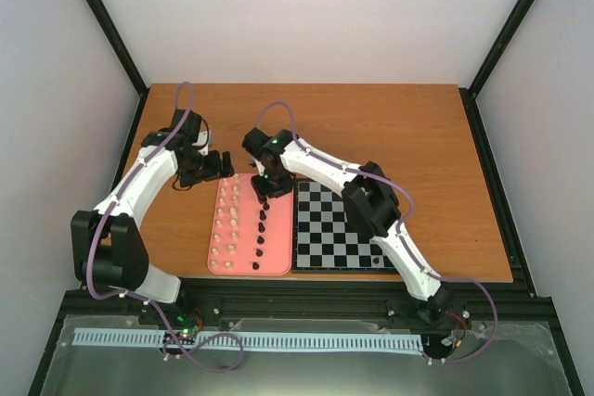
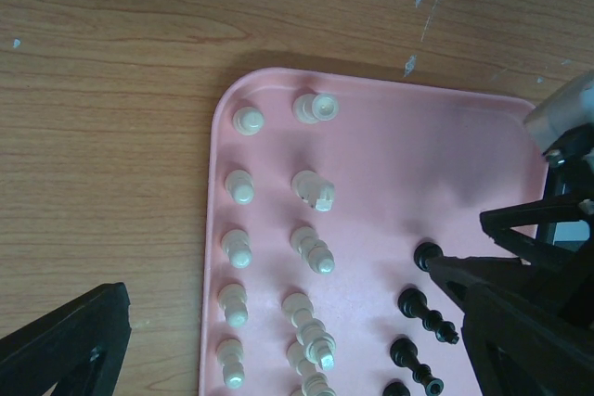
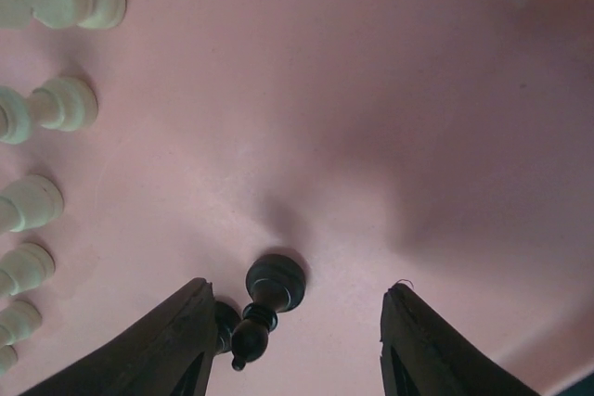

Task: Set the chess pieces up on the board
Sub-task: Pick up the chess piece from the storage box, then place the chess piece on the chessboard.

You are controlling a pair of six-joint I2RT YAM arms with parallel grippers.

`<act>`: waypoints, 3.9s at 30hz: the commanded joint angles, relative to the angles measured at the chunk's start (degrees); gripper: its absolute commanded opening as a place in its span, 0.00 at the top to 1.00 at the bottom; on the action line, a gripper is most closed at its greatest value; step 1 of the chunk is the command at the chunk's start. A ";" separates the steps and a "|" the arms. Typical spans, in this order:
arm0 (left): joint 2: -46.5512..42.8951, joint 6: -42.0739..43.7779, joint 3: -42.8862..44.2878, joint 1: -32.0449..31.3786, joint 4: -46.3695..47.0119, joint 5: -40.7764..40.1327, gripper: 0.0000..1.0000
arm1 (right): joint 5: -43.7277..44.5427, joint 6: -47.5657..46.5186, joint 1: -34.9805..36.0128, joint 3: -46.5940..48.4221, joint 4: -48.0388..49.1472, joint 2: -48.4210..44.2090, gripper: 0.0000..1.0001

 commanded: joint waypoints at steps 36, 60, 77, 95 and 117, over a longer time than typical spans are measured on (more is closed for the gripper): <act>-0.28 0.36 0.30 -0.19 0.11 0.10 0.00 | 10.53 0.36 0.33 0.56 -0.44 -8.38 0.97; 0.80 -0.06 0.37 -0.18 0.76 1.35 0.00 | 11.44 14.17 -29.21 -61.10 9.44 -52.79 0.97; 2.17 0.01 0.96 -0.18 0.72 1.02 0.00 | 11.00 13.77 -33.68 -67.25 18.71 -52.56 0.97; 2.57 0.16 0.83 -0.19 0.87 0.87 0.00 | 12.22 11.18 -35.31 -65.73 20.08 -48.05 0.96; 3.28 0.34 1.27 -0.18 0.69 0.58 0.00 | 11.31 9.67 -35.57 -64.41 19.91 -44.96 0.94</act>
